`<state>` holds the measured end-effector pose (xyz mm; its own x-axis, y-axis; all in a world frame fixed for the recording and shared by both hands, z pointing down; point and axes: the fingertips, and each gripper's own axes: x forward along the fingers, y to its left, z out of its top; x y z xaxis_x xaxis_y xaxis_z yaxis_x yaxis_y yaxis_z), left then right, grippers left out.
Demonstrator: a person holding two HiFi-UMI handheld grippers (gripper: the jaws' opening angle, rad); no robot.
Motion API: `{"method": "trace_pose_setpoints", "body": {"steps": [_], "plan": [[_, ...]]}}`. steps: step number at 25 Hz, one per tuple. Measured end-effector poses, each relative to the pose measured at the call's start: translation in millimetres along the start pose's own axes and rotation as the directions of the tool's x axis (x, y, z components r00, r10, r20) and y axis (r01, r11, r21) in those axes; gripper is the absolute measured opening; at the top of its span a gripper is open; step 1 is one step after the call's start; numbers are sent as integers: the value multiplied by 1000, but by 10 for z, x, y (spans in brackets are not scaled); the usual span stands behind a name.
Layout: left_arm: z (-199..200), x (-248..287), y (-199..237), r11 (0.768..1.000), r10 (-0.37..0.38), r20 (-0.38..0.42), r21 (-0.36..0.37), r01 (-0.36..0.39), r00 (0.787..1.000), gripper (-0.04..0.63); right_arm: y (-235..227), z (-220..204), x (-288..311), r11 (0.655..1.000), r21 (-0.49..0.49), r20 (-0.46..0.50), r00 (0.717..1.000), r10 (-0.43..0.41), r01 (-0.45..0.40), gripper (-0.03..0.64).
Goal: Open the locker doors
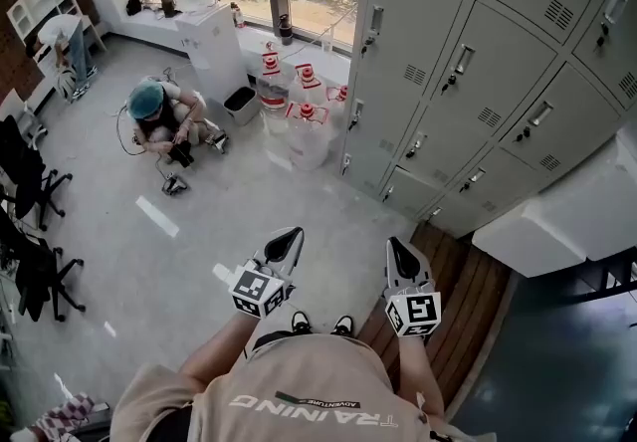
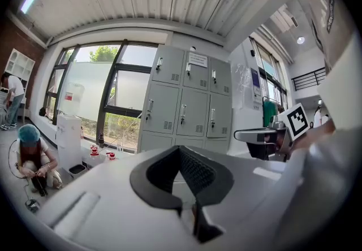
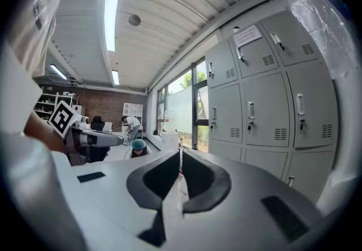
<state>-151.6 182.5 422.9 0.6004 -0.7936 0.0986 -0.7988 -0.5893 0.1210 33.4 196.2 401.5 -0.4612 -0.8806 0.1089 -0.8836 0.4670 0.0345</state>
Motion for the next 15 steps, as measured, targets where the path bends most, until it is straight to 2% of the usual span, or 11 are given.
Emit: {"method": "trace_pose_setpoints", "body": {"steps": [4,15], "plan": [[44,-2,113,1000,-11,12,6,11,1000,6,40,41,151,1000,-20,8,1000,4,-4,11],[5,172,641,999,-51,19,2,51,999,6,194,101,816,1000,8,60,998,0,0,11]]}}
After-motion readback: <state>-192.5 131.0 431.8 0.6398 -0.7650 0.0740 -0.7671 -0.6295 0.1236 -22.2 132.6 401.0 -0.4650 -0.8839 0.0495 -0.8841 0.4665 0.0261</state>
